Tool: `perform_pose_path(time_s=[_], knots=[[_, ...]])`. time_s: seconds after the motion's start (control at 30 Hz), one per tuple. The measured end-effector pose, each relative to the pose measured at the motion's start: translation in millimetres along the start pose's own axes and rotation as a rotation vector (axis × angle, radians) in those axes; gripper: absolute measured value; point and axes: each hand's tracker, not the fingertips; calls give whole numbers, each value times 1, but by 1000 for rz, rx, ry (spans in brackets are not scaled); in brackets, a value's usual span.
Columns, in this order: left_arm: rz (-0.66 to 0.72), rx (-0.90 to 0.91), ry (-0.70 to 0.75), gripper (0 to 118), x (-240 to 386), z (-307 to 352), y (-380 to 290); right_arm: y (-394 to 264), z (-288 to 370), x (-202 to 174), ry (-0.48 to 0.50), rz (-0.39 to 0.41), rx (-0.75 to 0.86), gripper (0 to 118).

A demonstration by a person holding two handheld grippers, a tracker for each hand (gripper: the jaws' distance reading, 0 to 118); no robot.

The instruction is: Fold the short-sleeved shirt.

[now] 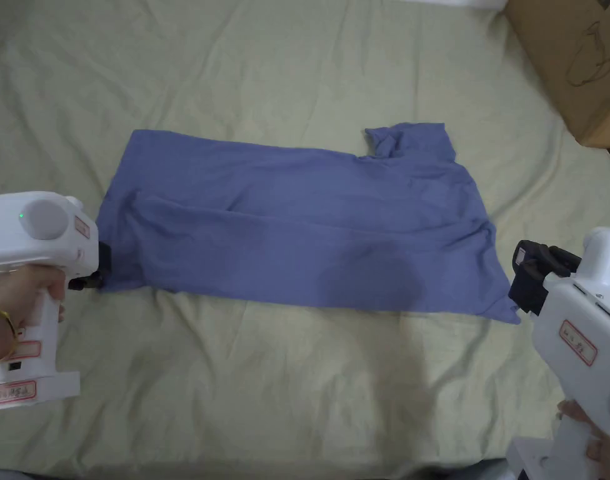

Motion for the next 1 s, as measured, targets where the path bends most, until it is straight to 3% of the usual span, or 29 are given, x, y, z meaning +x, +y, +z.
perform_pose_path(time_s=[0.23,0.3,0.37,0.4,0.43,0.47,0.5,0.6,0.83,0.9,0.93,1.0], knots=[[-19,197,-36,2,-4,54,-1,21,-13,18,7,-4,-46,0],[-31,223,-49,2,-4,66,-2,30,-30,26,-14,-10,-134,1],[-33,235,-56,2,-6,69,-2,37,-46,34,-10,-27,-206,37],[-35,241,-59,2,-6,71,-2,38,-55,38,6,-35,-233,64],[-35,243,-59,2,-6,71,-2,39,-65,40,7,-41,-276,103],[-33,242,-58,2,-7,70,-1,39,-75,43,-3,-46,-308,117],[-31,240,-57,2,-8,68,-1,37,-80,47,-4,-51,-292,117],[-15,221,-53,2,-13,61,-2,27,-118,58,-18,-66,-444,116],[14,177,-35,2,-16,45,-11,-30,-181,73,-151,-82,-711,113],[19,159,-24,2,-17,40,-13,-39,-184,72,-128,-132,-722,95],[23,154,-23,2,-18,38,-13,-42,-184,73,-89,-162,-719,71],[34,137,-20,2,-19,32,-13,-48,-189,74,-39,-187,-715,46]])
